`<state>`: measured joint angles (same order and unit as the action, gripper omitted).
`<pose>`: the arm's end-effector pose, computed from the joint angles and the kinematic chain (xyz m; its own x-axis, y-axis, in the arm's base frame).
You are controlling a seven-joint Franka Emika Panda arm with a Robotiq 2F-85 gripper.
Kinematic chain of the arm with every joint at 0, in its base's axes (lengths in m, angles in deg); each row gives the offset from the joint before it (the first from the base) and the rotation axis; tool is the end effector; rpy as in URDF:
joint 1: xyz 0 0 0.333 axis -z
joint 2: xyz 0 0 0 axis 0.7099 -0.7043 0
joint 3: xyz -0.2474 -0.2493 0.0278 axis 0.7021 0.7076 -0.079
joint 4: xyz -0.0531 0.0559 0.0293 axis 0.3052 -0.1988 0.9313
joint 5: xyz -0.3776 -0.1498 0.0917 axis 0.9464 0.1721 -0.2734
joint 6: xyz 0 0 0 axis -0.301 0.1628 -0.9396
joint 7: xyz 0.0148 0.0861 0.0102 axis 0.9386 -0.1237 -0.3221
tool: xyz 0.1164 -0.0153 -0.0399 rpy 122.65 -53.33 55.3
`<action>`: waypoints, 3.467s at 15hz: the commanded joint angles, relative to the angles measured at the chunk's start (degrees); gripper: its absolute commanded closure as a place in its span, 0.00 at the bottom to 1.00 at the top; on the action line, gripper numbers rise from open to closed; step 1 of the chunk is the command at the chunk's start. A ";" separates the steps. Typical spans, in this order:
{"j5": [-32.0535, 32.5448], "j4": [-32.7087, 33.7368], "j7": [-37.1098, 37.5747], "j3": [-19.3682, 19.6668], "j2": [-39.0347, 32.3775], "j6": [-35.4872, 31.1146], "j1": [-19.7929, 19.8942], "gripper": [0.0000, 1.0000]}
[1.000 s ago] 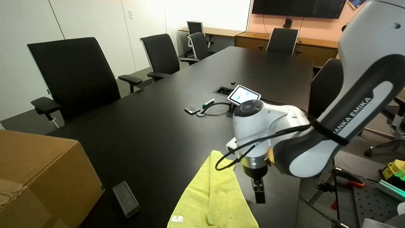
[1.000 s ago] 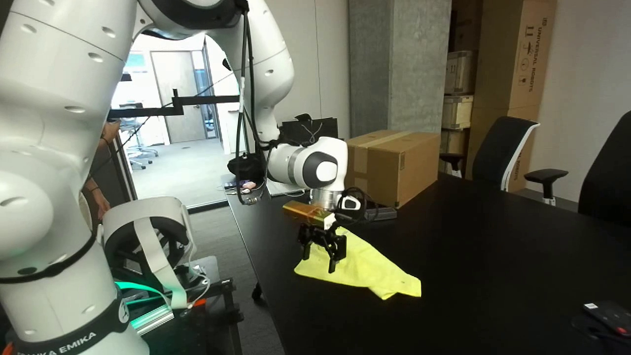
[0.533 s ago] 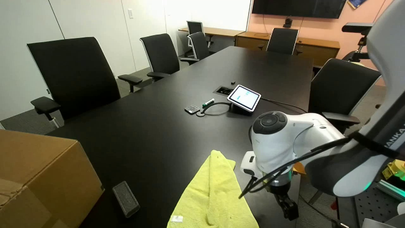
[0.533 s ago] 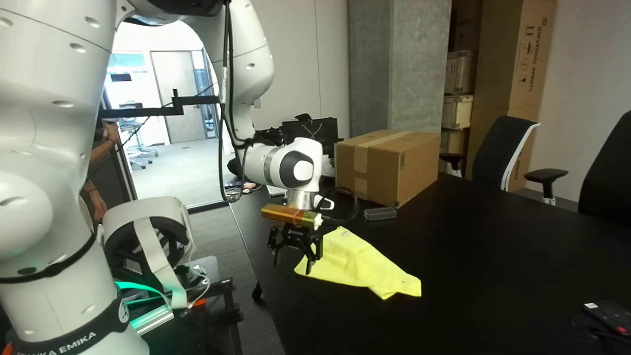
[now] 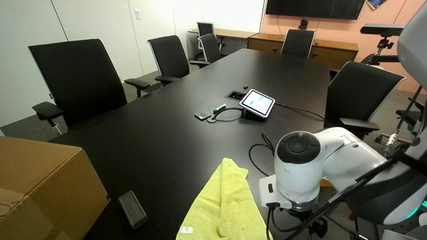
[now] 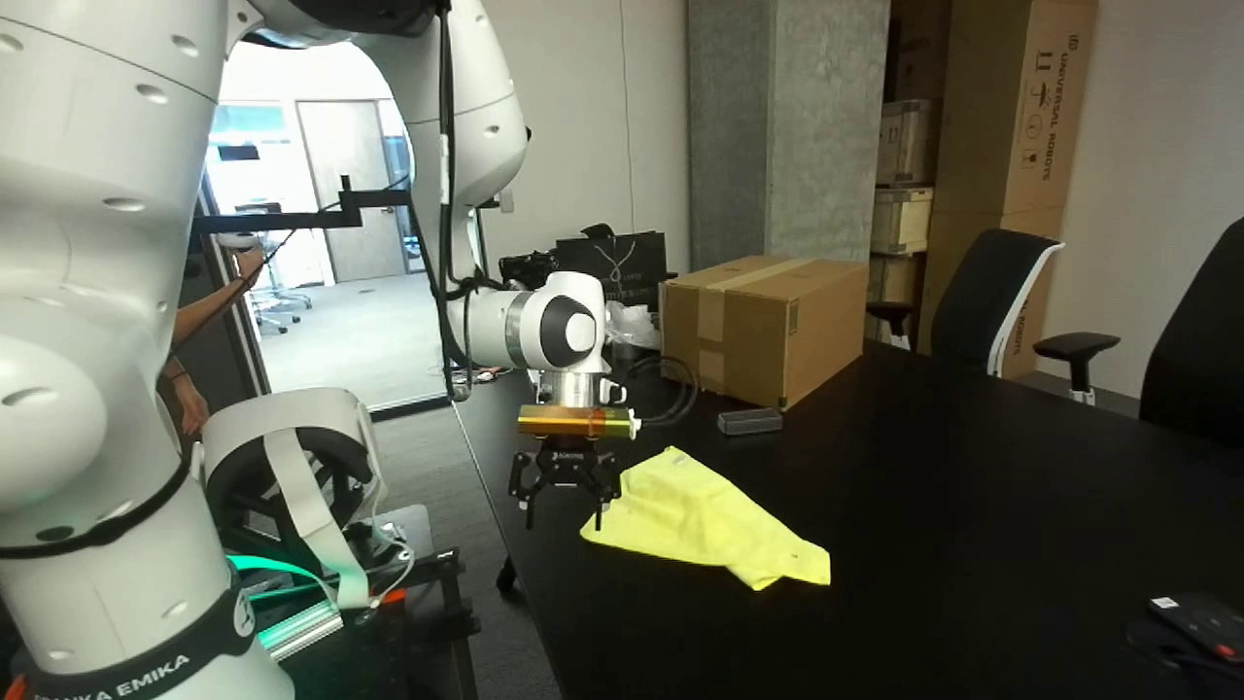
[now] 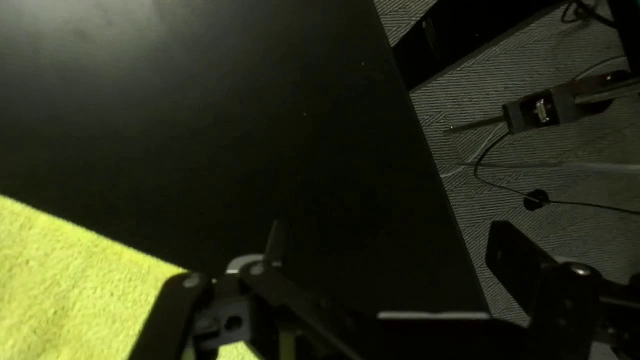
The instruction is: Fold the towel in half
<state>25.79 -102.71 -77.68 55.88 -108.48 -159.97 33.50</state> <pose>0.4174 0.2039 0.1223 0.2703 0.9157 -0.2975 0.9453 -0.3110 -0.0984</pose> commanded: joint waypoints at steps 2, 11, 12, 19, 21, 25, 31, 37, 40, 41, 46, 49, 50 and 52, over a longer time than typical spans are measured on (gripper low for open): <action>5.73 1.38 -3.31 -0.93 -2.01 -7.51 -1.56 0.00; 2.90 6.63 -6.11 -2.37 -8.83 -15.36 0.40 0.00; 2.37 7.46 -6.47 -2.53 -9.57 -15.13 0.92 0.00; 1.79 9.32 -6.61 -1.70 -13.62 -15.30 2.55 0.00; 1.55 8.97 -6.77 -1.97 -14.13 -15.00 3.03 0.00; 1.75 8.68 -6.37 -1.79 -15.15 -15.65 3.10 0.00; 2.53 8.65 -5.07 -0.17 -14.73 -18.98 2.61 0.00; 2.97 9.17 -4.53 1.66 -15.31 -20.68 2.09 0.48; 2.92 9.23 -4.57 1.97 -15.22 -21.09 2.18 0.70; 3.05 9.26 -4.46 2.15 -15.31 -21.19 2.02 0.78; 3.32 8.85 -3.86 2.74 -13.80 -19.15 1.28 1.00; 4.60 8.19 -2.83 4.43 -11.33 -17.63 -0.37 0.99; 5.18 8.01 -2.35 5.11 -10.51 -16.89 -1.14 1.00; 6.94 7.82 -1.07 6.50 -9.22 -15.81 -2.73 0.99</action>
<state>30.18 -93.98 -81.67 60.00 -121.09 -178.13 33.86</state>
